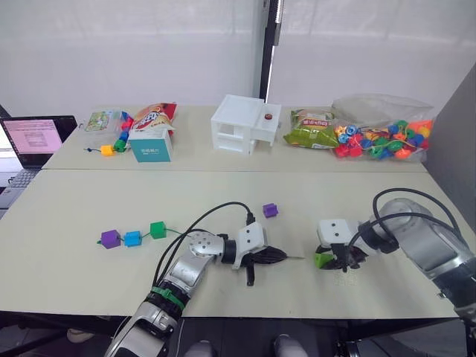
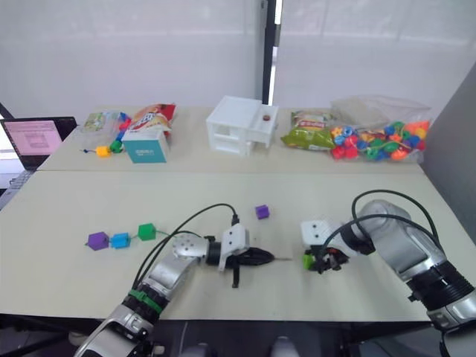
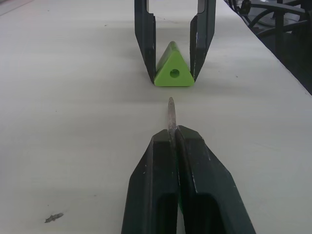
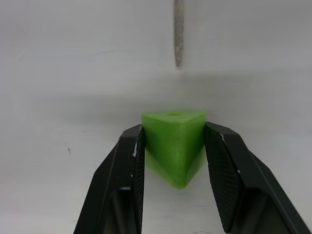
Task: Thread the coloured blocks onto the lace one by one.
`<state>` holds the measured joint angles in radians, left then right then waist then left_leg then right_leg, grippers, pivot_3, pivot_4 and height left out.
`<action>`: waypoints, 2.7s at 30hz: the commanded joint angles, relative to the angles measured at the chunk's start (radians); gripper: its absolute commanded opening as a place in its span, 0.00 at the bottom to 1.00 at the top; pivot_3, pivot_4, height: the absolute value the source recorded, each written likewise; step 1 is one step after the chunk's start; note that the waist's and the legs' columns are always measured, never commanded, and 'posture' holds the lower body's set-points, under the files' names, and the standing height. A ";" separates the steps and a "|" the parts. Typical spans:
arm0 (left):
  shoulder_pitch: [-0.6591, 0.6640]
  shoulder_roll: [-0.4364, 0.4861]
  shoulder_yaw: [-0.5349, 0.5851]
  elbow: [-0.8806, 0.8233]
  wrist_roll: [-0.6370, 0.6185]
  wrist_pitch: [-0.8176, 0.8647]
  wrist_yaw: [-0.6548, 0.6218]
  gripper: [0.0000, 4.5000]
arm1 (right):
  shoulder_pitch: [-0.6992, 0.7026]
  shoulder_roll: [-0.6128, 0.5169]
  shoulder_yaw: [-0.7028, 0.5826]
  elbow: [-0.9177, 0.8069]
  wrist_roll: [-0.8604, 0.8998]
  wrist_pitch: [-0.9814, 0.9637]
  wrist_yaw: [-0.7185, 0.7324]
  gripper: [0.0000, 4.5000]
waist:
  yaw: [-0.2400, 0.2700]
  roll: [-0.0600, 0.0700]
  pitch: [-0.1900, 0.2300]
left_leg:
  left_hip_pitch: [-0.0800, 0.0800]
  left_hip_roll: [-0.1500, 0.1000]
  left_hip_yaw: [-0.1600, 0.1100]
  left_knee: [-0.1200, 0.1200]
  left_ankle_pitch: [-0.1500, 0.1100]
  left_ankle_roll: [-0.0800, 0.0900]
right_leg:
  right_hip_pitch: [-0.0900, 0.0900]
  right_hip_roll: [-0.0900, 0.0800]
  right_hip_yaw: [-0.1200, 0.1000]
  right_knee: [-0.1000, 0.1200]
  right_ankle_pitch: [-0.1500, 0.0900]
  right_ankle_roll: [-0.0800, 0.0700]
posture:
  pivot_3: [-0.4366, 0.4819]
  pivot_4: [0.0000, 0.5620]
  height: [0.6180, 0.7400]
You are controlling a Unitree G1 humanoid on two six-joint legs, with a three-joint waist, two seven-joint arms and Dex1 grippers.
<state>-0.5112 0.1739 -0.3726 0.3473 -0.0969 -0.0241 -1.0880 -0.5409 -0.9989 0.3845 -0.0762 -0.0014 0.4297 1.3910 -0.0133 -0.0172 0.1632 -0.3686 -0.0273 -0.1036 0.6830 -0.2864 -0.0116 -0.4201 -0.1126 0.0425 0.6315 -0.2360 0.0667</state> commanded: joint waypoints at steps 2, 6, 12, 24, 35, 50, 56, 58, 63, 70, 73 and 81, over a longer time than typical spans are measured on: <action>-0.012 -0.005 0.000 -0.034 -0.007 -0.012 -0.001 0.00 | 0.037 0.025 -0.035 -0.116 0.045 0.175 -0.034 0.28 | -0.001 0.000 0.000 | 0.000 0.000 0.000 0.000 0.000 0.000 | -0.001 0.000 0.000 0.000 0.000 0.000 | 0.48 0.27 1.00; -0.016 -0.006 0.001 -0.031 -0.010 -0.012 -0.007 0.00 | 0.064 0.035 -0.043 -0.188 0.064 0.272 -0.056 0.28 | -0.001 0.000 0.000 | 0.000 0.000 0.000 0.000 0.000 0.000 | -0.001 0.000 0.000 0.002 0.000 0.000 | 0.48 0.27 1.00; -0.030 -0.010 0.001 -0.021 -0.020 -0.010 -0.034 0.00 | 0.076 0.057 -0.019 -0.216 0.053 0.315 -0.104 0.28 | -0.002 0.000 0.000 | 0.000 0.000 0.000 0.000 0.000 0.000 | -0.001 0.000 0.000 0.001 0.000 0.000 | 0.48 0.27 1.00; -0.044 -0.033 -0.019 0.002 -0.007 -0.014 -0.049 0.00 | 0.073 0.072 -0.028 -0.242 0.076 0.344 -0.126 0.28 | -0.004 0.000 0.000 | 0.000 0.000 0.000 0.000 0.000 0.001 | -0.001 0.000 0.000 0.001 0.000 0.000 | 0.48 0.27 1.00; -0.088 -0.082 -0.061 0.051 0.026 -0.012 -0.039 0.00 | 0.078 0.107 -0.028 -0.324 0.109 0.404 -0.155 0.28 | 0.001 0.000 0.000 | 0.000 0.000 0.000 0.000 0.000 0.001 | -0.001 0.000 0.000 0.001 0.000 0.000 | 0.48 0.27 1.00; -0.068 0.035 -0.042 -0.024 0.029 0.050 -0.074 0.44 | 0.107 0.087 -0.018 -0.321 0.111 0.393 -0.187 0.28 | -0.003 0.000 0.000 | 0.000 0.000 -0.001 0.000 -0.001 0.001 | -0.001 0.000 0.000 0.001 0.000 0.000 | 0.48 0.27 1.00; -0.061 0.043 -0.043 -0.027 0.021 0.039 -0.067 0.38 | 0.096 0.089 -0.013 -0.317 0.114 0.394 -0.190 0.28 | -0.001 0.000 0.000 | 0.000 0.000 -0.001 0.000 -0.001 0.001 | -0.001 0.000 0.000 0.001 0.000 0.000 | 0.48 0.27 1.00; -0.063 0.040 -0.042 -0.027 0.017 0.038 -0.070 0.25 | 0.094 0.089 -0.012 -0.316 0.114 0.395 -0.191 0.28 | -0.002 0.000 0.000 | 0.000 0.000 -0.001 0.000 -0.001 0.001 | -0.001 0.000 0.000 0.001 0.000 0.000 | 0.48 0.27 1.00; -0.065 0.035 -0.045 -0.024 0.013 0.032 -0.082 0.00 | 0.091 0.092 -0.008 -0.316 0.114 0.398 -0.195 0.28 | -0.002 0.000 0.000 | 0.000 0.000 -0.001 0.000 -0.001 0.001 | -0.001 0.000 0.000 0.001 0.000 0.000 | 0.48 0.27 1.00; -0.074 -0.018 -0.072 -0.019 0.028 0.021 -0.065 0.00 | 0.093 0.091 -0.002 -0.334 0.116 0.411 -0.200 0.28 | -0.001 0.000 0.000 | 0.000 0.000 -0.001 0.000 -0.001 0.001 | -0.001 0.000 0.000 0.001 0.000 0.000 | 0.48 0.27 1.00; -0.089 -0.039 -0.076 -0.001 0.040 0.025 -0.050 0.00 | 0.090 0.093 0.000 -0.343 0.122 0.420 -0.199 0.28 | -0.001 0.000 0.000 | 0.000 0.000 -0.001 0.000 -0.001 0.001 | -0.001 0.000 0.000 0.001 0.000 0.000 | 0.48 0.27 1.00; -0.097 -0.046 -0.066 0.005 0.037 0.040 -0.062 0.34 | 0.093 0.091 -0.003 -0.352 0.128 0.426 -0.200 0.28 | 0.000 0.000 0.000 | 0.000 0.000 -0.001 0.000 -0.001 0.001 | -0.001 0.000 0.000 0.001 0.000 0.000 | 0.48 0.27 1.00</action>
<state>-0.5936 0.1473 -0.4302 0.3697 -0.0420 0.0226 -1.1395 -0.4524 -0.9165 0.3621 -0.3943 0.0987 0.8539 1.1864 -0.0135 -0.0173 0.1631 -0.3687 -0.0275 -0.1043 0.6828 -0.2870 -0.0105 -0.4206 -0.1124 0.0422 0.6327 -0.2357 0.0666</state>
